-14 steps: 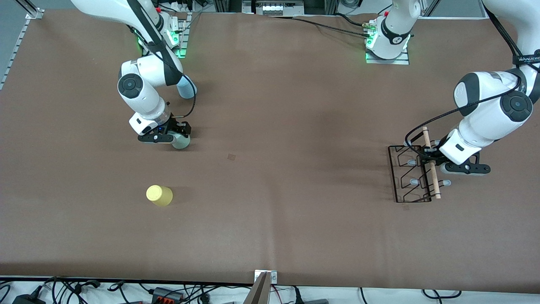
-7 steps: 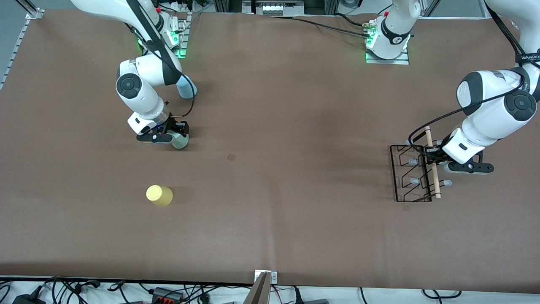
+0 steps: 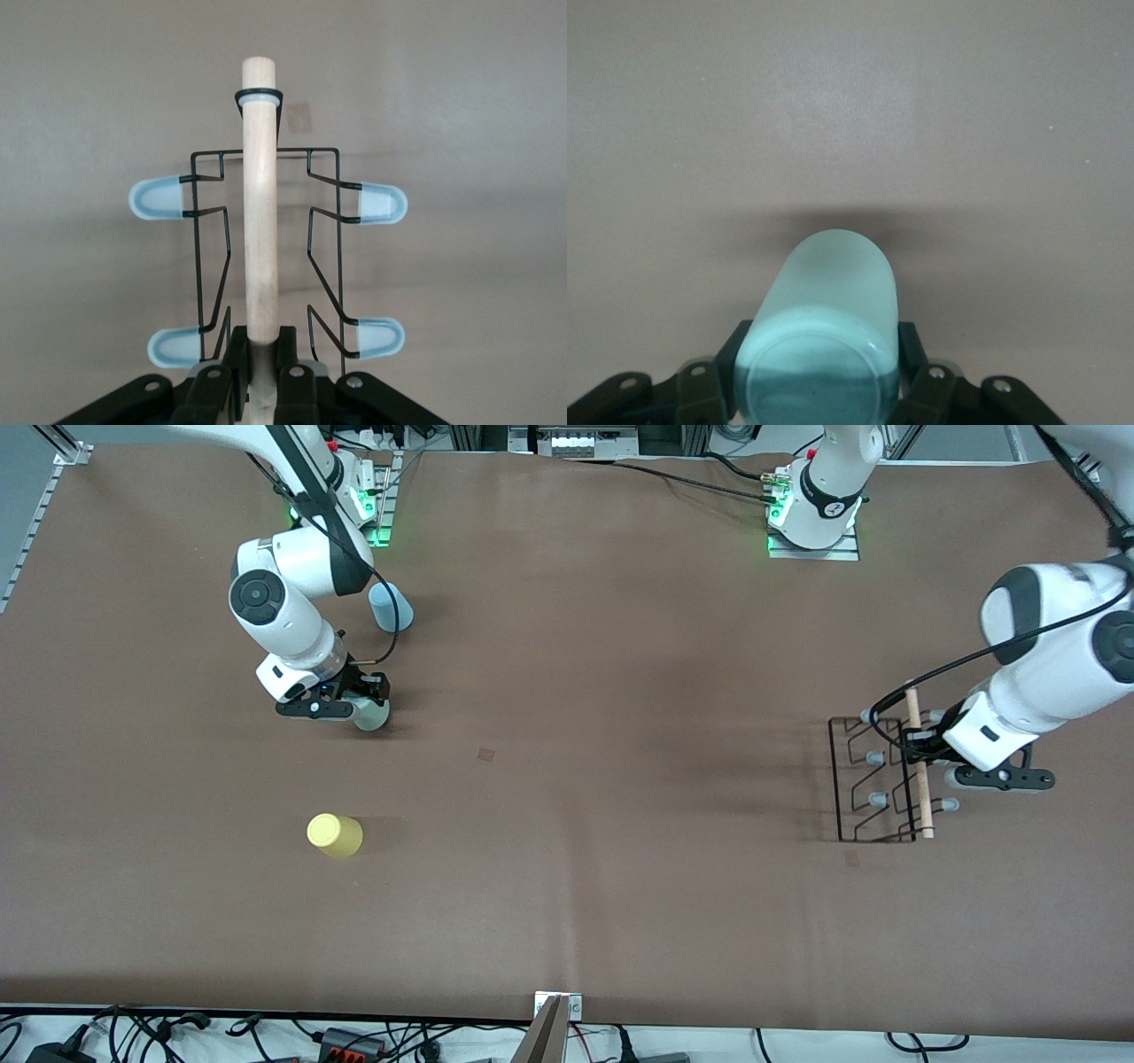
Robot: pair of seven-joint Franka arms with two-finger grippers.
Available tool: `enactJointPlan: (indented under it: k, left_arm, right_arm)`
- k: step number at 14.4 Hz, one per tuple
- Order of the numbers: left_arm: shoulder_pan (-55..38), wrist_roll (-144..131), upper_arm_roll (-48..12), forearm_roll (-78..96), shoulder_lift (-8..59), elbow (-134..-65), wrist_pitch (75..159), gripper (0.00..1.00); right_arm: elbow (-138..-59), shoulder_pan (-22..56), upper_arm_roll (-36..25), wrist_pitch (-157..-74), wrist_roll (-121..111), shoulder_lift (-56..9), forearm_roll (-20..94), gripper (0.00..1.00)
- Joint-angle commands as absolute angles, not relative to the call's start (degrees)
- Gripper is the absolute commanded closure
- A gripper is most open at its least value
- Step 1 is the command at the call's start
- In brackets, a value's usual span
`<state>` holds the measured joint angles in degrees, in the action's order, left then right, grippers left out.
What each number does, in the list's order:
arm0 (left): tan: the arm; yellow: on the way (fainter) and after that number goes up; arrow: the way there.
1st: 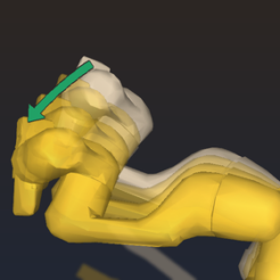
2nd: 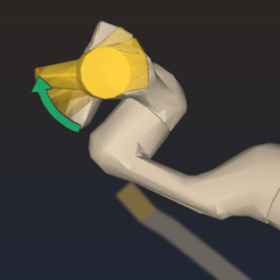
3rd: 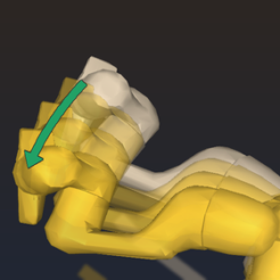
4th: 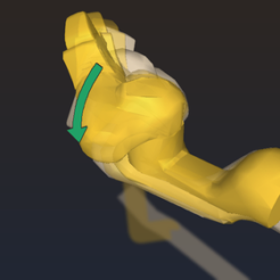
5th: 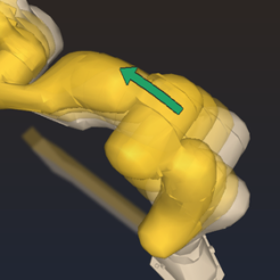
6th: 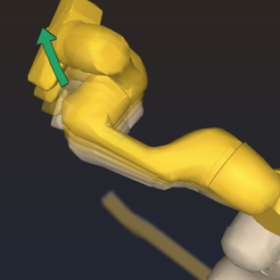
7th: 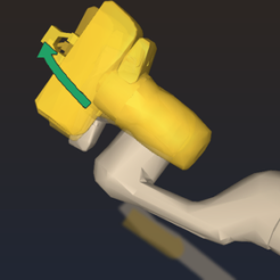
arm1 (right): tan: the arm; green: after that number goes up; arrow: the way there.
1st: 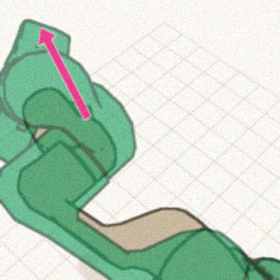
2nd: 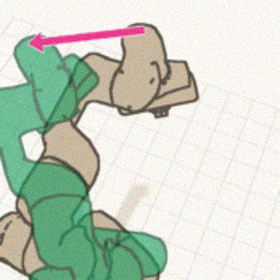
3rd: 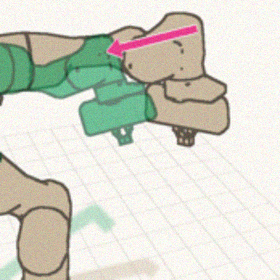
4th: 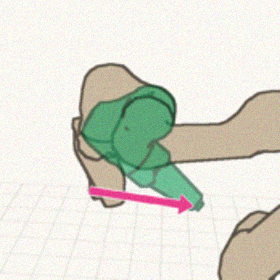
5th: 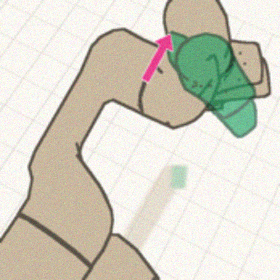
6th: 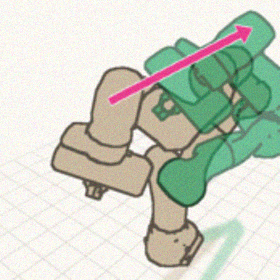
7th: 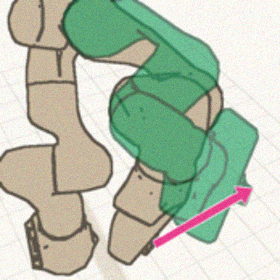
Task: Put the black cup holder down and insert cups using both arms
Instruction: 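Lift the teal cup with the right gripper while the left gripper drags the rack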
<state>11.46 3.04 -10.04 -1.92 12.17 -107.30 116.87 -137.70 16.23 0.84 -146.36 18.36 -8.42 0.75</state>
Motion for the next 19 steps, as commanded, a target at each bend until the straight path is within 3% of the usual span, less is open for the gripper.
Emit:
enactJointPlan:
  k: [1, 4, 10, 19]
  left_arm:
    - [9.68, 3.43, -10.37, -2.64, 11.6, -101.0, 110.48, 0.99]
    - [2.59, 3.69, -10.46, -2.55, 11.69, -97.49, 109.0, 0.99]
    - [-10.27, -14.83, -10.28, -2.11, 18.53, -88.61, 108.28, 0.99]
    - [-19.68, -28.37, -10.28, -2.29, 24.95, -88.07, 115.57, 0.99]
  right_arm:
    - [-136.42, 15.82, 0.62, -140.74, 17.75, -4.84, 0.97, 0.82]
    - [-130.1, 14.15, 0.62, -132.21, 17.05, -4.83, 0.44, 0.82]
    - [-120.95, 13.36, 0.7, -117.44, 16.35, -3.96, 0.35, 0.82]
    - [-110.75, 13.18, 0.7, -103.54, 15.91, 0.0, 1.23, 0.81]
